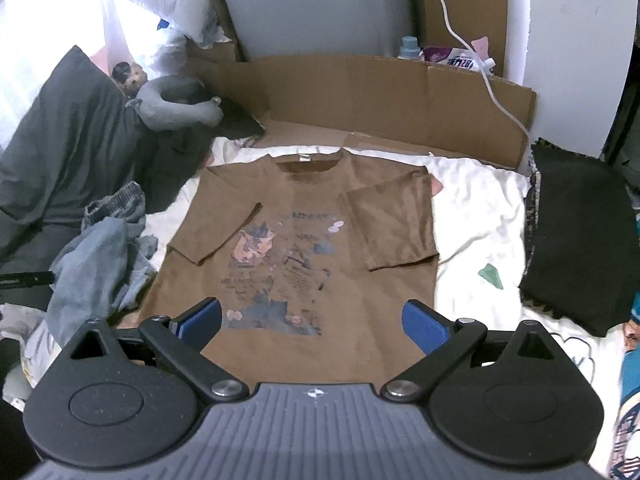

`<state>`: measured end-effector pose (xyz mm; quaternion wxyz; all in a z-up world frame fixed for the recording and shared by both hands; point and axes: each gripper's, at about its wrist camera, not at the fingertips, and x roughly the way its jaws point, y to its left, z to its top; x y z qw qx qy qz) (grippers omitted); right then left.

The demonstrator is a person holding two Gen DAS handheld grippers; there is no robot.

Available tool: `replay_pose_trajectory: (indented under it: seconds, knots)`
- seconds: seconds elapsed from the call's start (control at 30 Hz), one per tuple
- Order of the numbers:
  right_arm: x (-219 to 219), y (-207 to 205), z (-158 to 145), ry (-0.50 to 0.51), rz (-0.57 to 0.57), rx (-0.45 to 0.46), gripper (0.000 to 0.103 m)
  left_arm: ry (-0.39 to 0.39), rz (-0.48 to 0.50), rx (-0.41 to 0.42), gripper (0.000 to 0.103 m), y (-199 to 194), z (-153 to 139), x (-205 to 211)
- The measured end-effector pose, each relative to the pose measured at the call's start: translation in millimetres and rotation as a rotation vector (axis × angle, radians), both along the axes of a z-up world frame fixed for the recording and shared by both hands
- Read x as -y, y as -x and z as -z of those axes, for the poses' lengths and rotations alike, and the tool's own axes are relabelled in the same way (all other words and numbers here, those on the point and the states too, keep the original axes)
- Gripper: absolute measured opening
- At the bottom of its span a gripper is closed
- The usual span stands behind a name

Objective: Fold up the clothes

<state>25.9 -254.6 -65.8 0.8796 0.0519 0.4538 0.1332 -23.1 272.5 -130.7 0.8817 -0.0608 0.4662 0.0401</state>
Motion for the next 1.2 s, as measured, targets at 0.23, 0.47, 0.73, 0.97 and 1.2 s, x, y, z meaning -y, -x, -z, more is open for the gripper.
replay_pose_trajectory:
  seconds: [0.23, 0.47, 0.73, 0.97, 1.2]
  knots:
    - [-7.1, -7.2, -14.3, -0.049, 0.026, 0.001, 0.1, 0.044, -0.028, -0.02, 0.089, 24.1, -6.9, -24.2]
    - [-7.7, 3.1, 19.7, -0.075, 0.01, -0.091, 0.1, 0.035, -0.043, -0.043, 0.089, 41.7, 2.0, -35.3]
    - [1.2, 28.5, 58.4, 0.022, -0.024, -0.138, 0.099, 0.019, 0.001, -0.129, 0.089, 46.8, 37.0, -23.6]
    - [15.5, 38.1, 91.0, 0.046, -0.045, -0.21, 0.099, 0.004, 0.037, -0.21, 0.089, 38.8, 72.1, -2.9]
    - [20.8, 37.8, 114.4, 0.043, -0.048, -0.263, 0.099, -0.026, 0.073, -0.275, 0.089, 28.3, 93.6, 9.4]
